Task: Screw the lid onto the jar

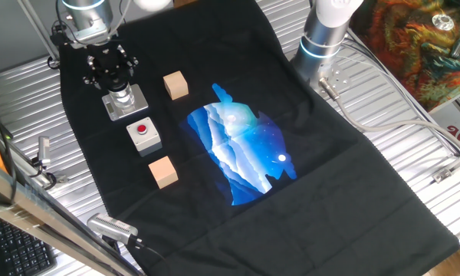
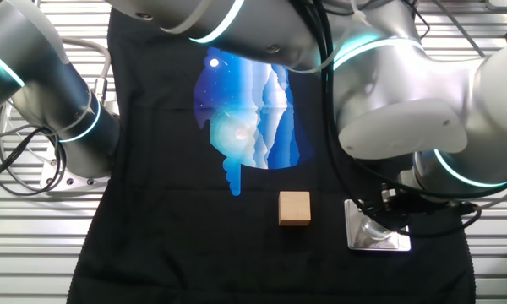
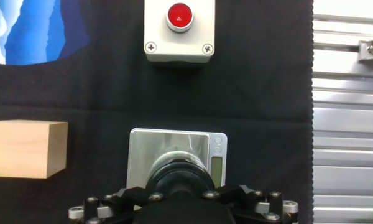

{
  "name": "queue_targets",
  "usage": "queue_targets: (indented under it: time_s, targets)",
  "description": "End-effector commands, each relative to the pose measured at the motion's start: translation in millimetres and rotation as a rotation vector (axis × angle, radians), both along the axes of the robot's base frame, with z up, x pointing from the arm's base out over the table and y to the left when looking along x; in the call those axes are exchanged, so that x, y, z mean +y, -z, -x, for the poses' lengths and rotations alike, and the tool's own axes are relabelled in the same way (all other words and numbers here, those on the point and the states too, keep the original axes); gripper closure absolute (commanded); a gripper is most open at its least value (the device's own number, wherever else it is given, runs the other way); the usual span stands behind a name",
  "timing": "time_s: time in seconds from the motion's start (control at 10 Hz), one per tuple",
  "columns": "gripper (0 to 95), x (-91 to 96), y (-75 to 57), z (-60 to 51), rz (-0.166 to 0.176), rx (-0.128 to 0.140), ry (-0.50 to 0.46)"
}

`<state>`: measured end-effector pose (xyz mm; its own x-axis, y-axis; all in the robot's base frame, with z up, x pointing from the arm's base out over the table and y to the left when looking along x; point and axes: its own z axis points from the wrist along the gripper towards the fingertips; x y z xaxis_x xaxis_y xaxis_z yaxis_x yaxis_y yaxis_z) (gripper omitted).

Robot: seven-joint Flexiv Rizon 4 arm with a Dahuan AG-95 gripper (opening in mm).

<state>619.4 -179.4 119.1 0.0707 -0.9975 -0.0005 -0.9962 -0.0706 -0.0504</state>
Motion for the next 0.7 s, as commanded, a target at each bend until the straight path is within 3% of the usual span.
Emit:
queue_targets:
  time_s: [0.1,0.7]
  targets:
    - [19.0,-0.1,0.7,-0.4,-0.002,0.013,-0.002]
    - [19.0,0.0,1.9,-0.2,0.009,0.024,-0.013]
